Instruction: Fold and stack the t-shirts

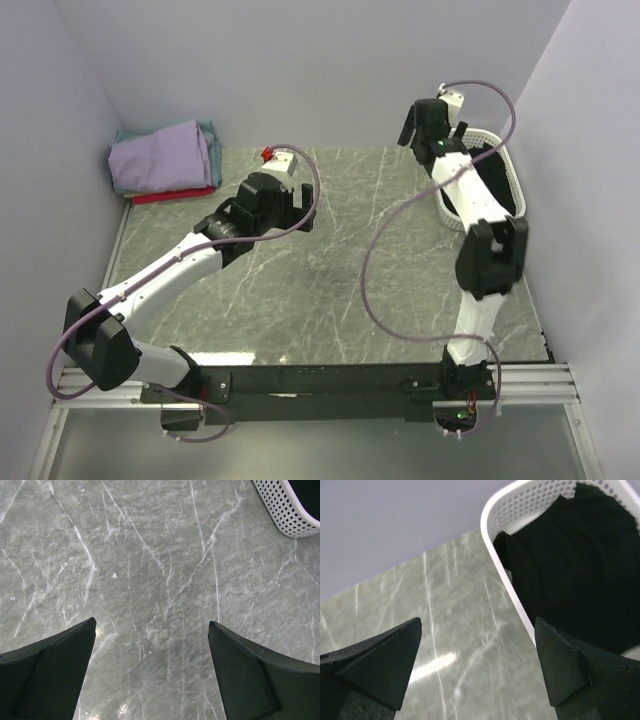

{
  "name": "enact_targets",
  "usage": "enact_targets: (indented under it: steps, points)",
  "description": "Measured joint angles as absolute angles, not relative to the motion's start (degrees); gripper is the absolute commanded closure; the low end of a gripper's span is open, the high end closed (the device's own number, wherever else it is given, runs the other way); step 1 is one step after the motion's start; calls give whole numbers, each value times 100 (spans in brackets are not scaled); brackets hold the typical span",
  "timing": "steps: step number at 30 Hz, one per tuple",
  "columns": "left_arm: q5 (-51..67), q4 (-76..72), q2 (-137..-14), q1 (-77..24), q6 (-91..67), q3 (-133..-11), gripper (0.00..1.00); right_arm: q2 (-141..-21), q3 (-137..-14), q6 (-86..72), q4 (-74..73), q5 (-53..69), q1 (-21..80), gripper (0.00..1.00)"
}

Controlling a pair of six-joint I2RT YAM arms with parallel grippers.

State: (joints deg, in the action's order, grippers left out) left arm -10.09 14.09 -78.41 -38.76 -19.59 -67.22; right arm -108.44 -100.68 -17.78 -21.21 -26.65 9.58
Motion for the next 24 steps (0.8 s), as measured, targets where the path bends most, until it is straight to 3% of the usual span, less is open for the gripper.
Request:
enact_targets:
  steps: [5,11,24]
  points:
    - [-786,1437,-7909,-3767,-1959,-6722,1,-12536,-11904,-2008,-2469,-2849,690,18]
    - [-537,1431,-8219,-3667,-1962,-6722,0,-13218,-12258,-2204,-2613,-2961,290,16]
    - [-235,1446,-8589,-3553,-1966,-6751,1,-13279,-11981,-2418,-2587,-2464,-454,15]
